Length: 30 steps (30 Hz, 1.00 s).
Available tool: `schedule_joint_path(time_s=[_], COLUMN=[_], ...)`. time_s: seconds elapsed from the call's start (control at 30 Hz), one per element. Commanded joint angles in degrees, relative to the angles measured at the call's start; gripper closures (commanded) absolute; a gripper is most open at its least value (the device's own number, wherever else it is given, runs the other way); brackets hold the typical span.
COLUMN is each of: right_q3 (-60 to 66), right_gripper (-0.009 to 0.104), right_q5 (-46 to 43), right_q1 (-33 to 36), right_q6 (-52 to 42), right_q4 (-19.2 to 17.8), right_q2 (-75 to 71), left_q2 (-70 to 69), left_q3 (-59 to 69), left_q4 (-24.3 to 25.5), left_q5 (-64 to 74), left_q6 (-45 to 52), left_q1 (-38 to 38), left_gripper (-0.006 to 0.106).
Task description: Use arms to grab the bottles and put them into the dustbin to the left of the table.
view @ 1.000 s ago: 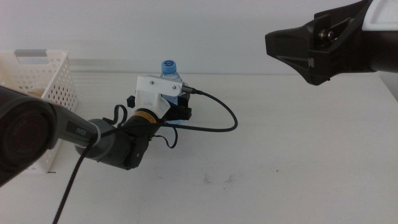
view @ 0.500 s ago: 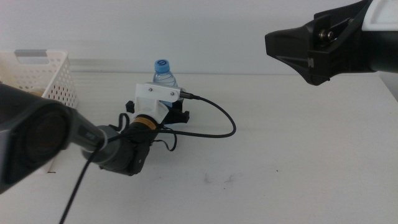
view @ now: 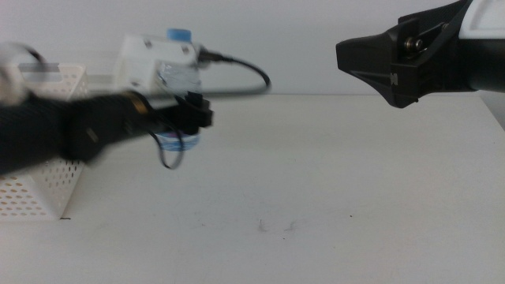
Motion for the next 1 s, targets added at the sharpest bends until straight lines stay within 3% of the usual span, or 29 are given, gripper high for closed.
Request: schedule_joint_path(time_s=[0.0,0.13,0.2,0.47,0.67,0.97], right_q3=[0.19,0.19,0.19,0.19,0.19,0.19], right_gripper=[0.006,0.006,0.006,0.006,0.006,0.006], right_q5=[-0.58,-0.58,-0.58,-0.58,-0.58,-0.58], right_q1=[0.07,0.07,0.07,0.07,0.07,0.07], right_q6=[-0.06,-0.06,-0.06,-0.06,-0.06,-0.06], right_q4=[-0.16,-0.16,-0.16,-0.16,-0.16,-0.16], right_q2=[-0.21,-0.21,-0.21,-0.21,-0.21,-0.21], left_q2=[-4.52,-5.46,-4.59,4.58,11.83,18.5], left_q3=[-5.84,-15.54,-19.04,-32.12,-32.86,-32.86], left_q4=[2.38,8.15,8.14,1.62,-1.58,1.63], left_q5=[16.05,35.86,41.35,59.74,57.93,53.69], left_q6=[0.0,0.0,1.1,14.83,18.05,19.25], left_q1=[2.38,11.32,16.6,33.87,37.38,37.41], left_gripper=[0.102,0.102,0.102,0.102,0.102,0.102])
